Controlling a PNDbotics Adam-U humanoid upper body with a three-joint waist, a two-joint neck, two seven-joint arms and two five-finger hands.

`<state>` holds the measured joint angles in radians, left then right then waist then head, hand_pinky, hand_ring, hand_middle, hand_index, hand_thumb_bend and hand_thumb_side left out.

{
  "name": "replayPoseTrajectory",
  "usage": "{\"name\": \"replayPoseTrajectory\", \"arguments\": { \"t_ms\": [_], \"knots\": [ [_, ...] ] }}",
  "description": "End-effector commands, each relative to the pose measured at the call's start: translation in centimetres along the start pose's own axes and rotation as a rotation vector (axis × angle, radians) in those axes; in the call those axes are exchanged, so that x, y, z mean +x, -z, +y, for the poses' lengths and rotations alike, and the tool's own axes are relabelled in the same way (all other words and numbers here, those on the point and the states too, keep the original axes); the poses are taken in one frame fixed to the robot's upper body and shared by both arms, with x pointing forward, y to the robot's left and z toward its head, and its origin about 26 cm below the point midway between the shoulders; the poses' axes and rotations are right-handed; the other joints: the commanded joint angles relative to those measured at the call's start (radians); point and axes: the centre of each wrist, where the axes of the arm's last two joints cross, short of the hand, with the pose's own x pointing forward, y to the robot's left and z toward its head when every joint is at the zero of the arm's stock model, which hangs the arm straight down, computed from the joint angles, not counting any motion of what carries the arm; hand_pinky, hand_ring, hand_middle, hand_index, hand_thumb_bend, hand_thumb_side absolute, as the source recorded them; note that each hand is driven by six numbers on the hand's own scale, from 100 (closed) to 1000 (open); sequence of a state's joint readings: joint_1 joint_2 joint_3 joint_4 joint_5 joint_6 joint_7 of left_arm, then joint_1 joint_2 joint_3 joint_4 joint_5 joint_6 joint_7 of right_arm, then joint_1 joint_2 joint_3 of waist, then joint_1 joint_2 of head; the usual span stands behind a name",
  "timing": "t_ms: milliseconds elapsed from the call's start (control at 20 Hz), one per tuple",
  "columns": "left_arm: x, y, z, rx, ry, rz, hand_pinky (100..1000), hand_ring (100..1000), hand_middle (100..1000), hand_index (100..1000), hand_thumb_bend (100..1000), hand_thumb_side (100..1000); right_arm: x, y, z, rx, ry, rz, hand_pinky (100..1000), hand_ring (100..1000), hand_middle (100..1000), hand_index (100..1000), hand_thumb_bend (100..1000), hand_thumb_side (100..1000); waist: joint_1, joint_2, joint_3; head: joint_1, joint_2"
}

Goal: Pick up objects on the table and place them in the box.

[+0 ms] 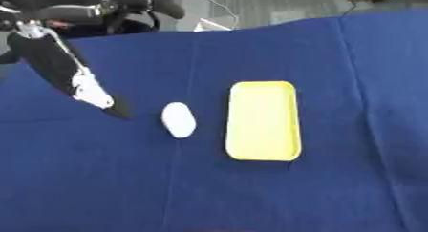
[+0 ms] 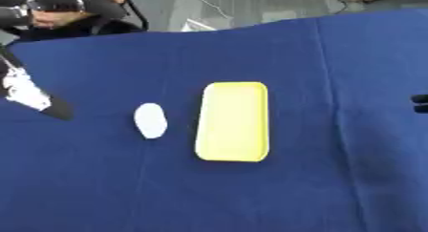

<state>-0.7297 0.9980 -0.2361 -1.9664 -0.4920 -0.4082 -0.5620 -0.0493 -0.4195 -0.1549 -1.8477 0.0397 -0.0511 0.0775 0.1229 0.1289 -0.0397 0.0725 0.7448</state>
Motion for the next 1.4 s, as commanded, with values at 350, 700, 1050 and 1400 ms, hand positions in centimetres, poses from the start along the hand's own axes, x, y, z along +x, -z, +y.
{"name": "replayPoseTrajectory", "arguments": {
  "t_ms": [350,700,1050,1400],
  "knots": [
    [-3.1,5.7,-2.6,-0.102,-0.139,-0.007,873,874,831,945,684,764,0.4,0.2,-0.4,0.011,-0.015,-0.016,670,687,885,968,321,787,-0.013,-0.012,-0.004,0.014,-0.002],
    [-4.2,8.3,-5.3,-0.151,-0.178,-0.017,870,871,824,934,642,808,0.4,0.3,-0.3,0.014,-0.01,-0.017,670,687,885,968,321,788,-0.016,-0.004,-0.007,0.02,0.002],
    [-4.7,9.4,-7.2,-0.208,-0.182,-0.023,871,873,822,927,660,823,0.4,0.3,-0.3,0.016,-0.007,-0.018,670,687,885,968,322,788,-0.018,-0.003,-0.008,0.021,0.004],
    [-5.0,9.4,-8.4,-0.258,-0.155,-0.02,874,874,818,923,682,829,0.4,0.3,-0.2,0.018,-0.006,-0.017,670,687,885,968,321,788,-0.017,-0.002,-0.007,0.021,0.003]
  ]
}}
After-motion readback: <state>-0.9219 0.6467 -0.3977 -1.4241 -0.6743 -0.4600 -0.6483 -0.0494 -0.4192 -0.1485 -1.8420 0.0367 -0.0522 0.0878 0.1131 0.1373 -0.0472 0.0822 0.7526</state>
